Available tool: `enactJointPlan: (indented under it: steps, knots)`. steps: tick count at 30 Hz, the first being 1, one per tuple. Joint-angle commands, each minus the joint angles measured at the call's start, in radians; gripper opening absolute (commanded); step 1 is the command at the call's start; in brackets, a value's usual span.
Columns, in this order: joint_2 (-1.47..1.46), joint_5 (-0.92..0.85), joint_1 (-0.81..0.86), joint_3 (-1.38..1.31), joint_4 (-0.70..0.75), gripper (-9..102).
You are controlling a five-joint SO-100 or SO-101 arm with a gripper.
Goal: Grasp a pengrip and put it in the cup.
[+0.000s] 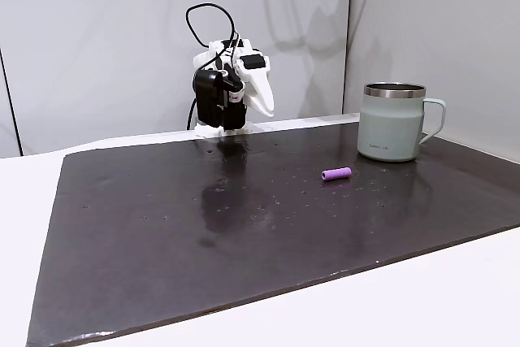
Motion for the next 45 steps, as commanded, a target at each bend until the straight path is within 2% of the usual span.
enactJointPlan:
  steps: [1,14,23,28,40,45]
  knots:
    - [0.012,0.0,0.003,0.041,0.008,0]
    - [0.012,-0.003,-0.005,0.034,0.005,0]
    - [-0.018,-0.006,-0.107,-0.216,0.117,0]
    - [-0.336,0.043,-0.175,-0.578,0.207,0]
    - [-1.045,0.25,-0.253,-1.353,0.584,1]
    - [-1.319,0.336,-0.273,-1.612,0.741,10]
